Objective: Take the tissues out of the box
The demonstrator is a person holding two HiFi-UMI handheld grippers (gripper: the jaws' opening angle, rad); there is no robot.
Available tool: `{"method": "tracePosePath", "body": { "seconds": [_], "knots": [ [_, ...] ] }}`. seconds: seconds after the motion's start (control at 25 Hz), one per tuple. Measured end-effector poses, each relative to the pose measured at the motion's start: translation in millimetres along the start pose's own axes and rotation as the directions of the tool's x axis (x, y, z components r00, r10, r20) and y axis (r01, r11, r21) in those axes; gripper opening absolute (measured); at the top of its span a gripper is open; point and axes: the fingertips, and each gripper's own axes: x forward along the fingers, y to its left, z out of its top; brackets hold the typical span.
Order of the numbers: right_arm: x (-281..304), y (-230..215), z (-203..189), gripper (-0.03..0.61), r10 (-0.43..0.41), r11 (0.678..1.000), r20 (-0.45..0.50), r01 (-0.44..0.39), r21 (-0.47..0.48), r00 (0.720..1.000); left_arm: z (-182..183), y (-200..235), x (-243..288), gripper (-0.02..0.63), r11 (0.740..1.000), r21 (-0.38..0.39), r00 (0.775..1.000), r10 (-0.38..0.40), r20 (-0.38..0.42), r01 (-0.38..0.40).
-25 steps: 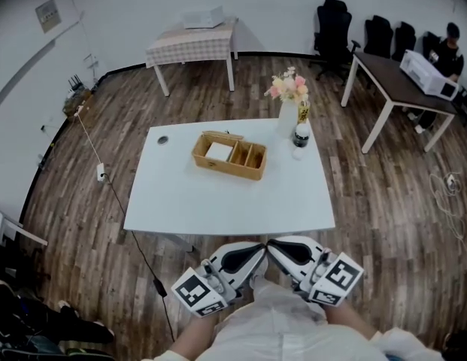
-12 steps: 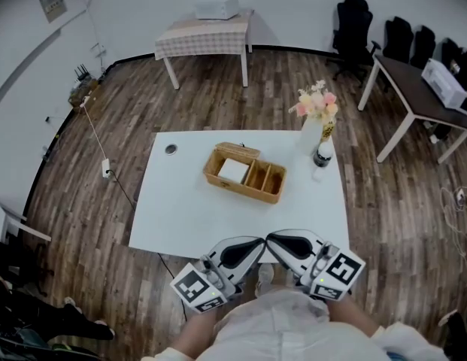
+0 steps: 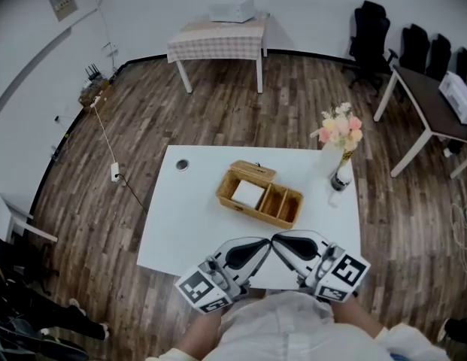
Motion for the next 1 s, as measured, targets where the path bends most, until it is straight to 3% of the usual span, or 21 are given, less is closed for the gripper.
{"method": "tracePosePath", "body": {
  "seconds": [0.32,0.64,1.0],
  "knots": [
    [29,-29,2,0.035,0.004,0.999,-0.003,-0.004,0.047,1.0,3,40,6,0.001,0.999,-0.031,1.0,0.027,-0.012,-0.027],
    [61,-47,9,0.035,-0.023,0.998,0.02,0.022,0.064,1.0,17,76,6,0.0,0.999,-0.041,1.0,0.004,-0.03,-0.006],
    [84,-53,-4,0.035,-0.012,0.996,-0.026,0.014,0.087,1.0,11,99,-7,0.0,0.998,-0.069,0.999,0.013,-0.052,-0.016]
  ]
}}
